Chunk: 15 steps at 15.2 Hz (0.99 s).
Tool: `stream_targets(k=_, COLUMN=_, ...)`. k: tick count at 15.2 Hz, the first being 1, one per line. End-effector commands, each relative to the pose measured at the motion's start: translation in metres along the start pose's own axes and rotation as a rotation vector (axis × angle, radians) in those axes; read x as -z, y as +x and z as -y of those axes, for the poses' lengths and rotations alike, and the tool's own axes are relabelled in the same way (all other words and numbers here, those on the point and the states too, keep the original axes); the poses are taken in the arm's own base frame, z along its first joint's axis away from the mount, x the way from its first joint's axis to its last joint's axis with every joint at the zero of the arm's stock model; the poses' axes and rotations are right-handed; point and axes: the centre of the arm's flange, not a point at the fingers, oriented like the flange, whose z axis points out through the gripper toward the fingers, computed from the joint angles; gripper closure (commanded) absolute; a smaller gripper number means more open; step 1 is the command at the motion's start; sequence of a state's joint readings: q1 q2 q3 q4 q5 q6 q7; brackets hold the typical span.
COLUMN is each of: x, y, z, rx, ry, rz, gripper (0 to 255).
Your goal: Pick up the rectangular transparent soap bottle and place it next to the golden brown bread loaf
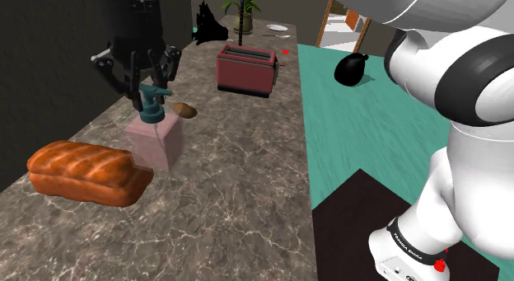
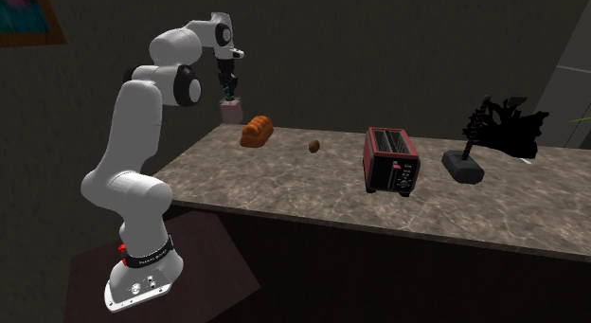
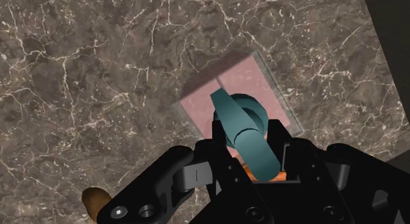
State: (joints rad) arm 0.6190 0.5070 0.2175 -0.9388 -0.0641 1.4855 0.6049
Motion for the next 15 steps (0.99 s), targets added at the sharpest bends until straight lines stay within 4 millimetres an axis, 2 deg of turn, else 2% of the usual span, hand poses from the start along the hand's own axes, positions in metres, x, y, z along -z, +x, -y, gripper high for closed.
stream_targets(k=1, x=-0.005, y=0.001, z=0.025, rx=-0.002, ry=0.000, rz=-0.001, gripper=255)
stream_targets(k=2, x=-0.007, y=0.002, z=0.037, rx=-0.002, ry=0.000, rz=-0.001, gripper=255)
stream_targets(k=15, x=-0.075, y=0.001, z=0.033, rx=-0.002, ry=0.000, rz=-0.001, gripper=255)
